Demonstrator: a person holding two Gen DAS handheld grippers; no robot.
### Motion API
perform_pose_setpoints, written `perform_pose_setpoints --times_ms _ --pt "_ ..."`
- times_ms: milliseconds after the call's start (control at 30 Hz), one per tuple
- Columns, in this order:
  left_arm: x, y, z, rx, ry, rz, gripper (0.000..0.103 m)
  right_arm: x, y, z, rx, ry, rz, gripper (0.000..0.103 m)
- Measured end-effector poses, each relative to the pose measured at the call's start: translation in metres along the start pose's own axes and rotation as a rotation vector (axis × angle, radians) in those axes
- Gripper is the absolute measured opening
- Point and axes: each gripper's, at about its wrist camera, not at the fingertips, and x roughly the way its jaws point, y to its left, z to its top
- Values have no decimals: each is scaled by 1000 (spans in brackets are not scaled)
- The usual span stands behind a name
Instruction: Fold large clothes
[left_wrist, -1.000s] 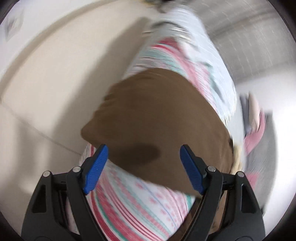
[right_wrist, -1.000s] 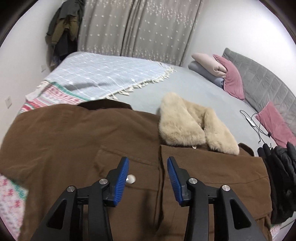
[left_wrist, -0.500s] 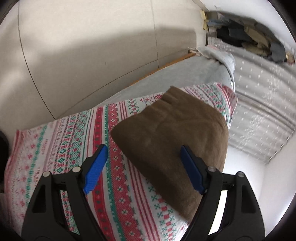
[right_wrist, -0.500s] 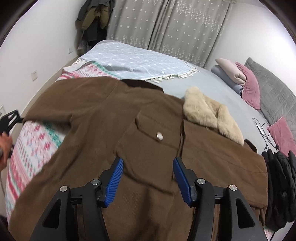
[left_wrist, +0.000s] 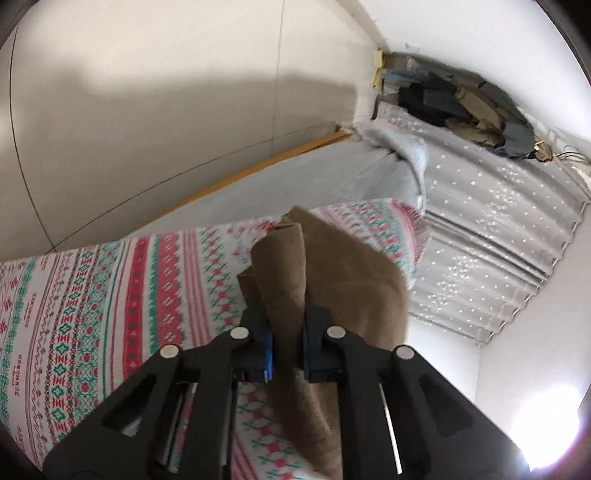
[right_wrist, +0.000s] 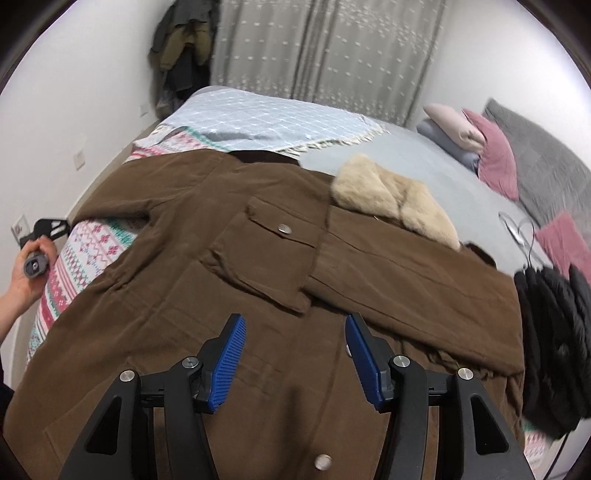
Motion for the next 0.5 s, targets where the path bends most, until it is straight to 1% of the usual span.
perform_pose_setpoints --times_ms 33,100,167,267,333,400,433,500 --pt "-5 -5 1 -1 -20 -19 10 1 -9 -2 27 17 9 57" --pt "-20 -26 0 27 -55 -88 9 3 -24 -8 83 43 42 57" --pt "-36 -63 -7 97 -74 -168 9 -1 -44 -17 148 57 85 57" --pt "-58 -115 -24 217 -84 -256 8 -9 -70 -30 242 44 128 57" --pt "-71 -141 -40 286 -85 -282 8 -13 -90 -37 312 34 140 57" --pt "-82 -175 -65 407 -98 -285 8 -17 -110 -42 380 33 161 57" --pt "-87 -191 -78 475 -103 -282 8 -21 -119 -43 412 26 186 57" --pt "-98 -223 -114 630 -108 -268 8 -27 -133 -44 463 8 226 57"
